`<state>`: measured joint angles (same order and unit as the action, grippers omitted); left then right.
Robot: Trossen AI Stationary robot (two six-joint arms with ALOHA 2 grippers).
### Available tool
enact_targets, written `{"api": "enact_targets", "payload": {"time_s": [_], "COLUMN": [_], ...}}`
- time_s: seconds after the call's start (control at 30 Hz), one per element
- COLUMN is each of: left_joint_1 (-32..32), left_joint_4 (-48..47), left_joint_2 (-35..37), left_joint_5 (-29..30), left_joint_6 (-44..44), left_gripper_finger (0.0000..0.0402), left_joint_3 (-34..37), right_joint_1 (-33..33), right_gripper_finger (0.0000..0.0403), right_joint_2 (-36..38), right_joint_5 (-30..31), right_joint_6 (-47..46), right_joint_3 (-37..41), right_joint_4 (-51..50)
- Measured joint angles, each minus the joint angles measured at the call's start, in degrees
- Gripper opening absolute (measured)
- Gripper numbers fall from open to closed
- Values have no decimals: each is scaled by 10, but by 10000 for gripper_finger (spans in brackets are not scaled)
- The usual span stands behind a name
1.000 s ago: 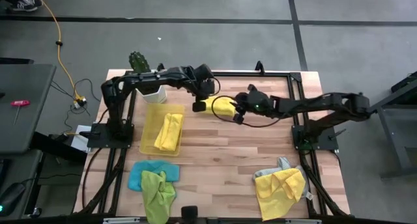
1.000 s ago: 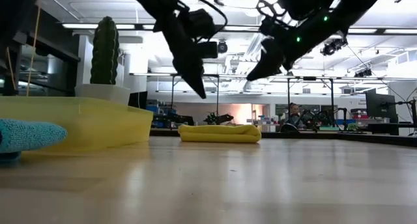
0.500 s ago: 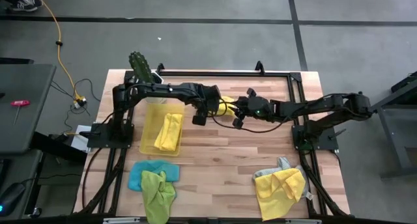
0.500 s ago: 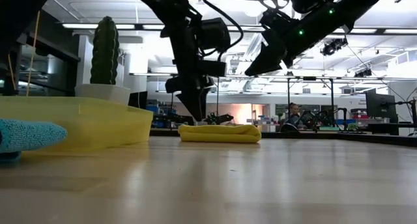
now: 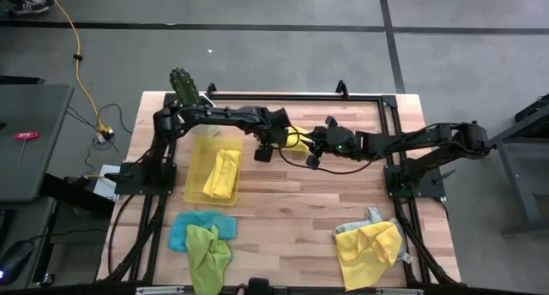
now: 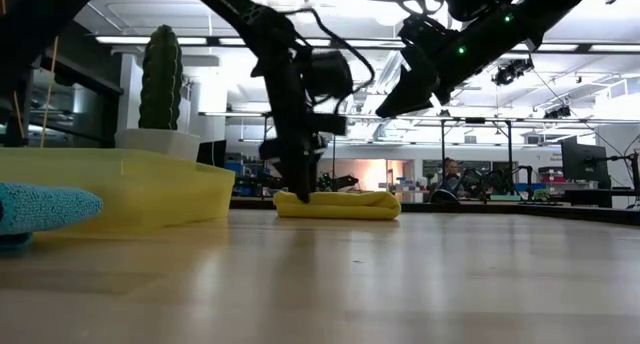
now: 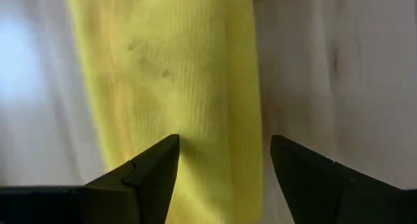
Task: Fold microfiber towels
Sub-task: Put the folded yellow microfiber towel into the yellow bin
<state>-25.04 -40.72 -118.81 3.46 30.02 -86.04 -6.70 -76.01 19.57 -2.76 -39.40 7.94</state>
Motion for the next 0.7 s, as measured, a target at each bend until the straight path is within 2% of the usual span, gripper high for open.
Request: {"api": "enact_targets", "payload": {"time_s": [0.2, 0.3, 0.43, 0.57, 0.7], "left_joint_1": [4, 5, 12, 24, 42], "left_joint_4": [-5, -12, -23, -33, -52], "left_joint_2": [-27, -26, -26, -30, -31], "left_joint_5": [20, 2, 33, 58, 80], "left_joint_6": [-8, -9, -14, -37, -75], "left_gripper_finger": [230, 230, 214, 144, 30], "left_joint_3": [0, 0, 0, -1, -2], "right_joint_1": [0, 0, 0, 0, 0], "right_gripper_finger": [79, 79, 79, 79, 78], "right_joint_2": [0, 0, 0, 0, 0], "right_joint_5": [0, 0, 0, 0, 0], "right_joint_6": [-2, -2, -2, -3, -2], "right_joint_3": [0, 0, 0, 0, 0], "right_joint_4": [1, 1, 1, 1, 1]}}
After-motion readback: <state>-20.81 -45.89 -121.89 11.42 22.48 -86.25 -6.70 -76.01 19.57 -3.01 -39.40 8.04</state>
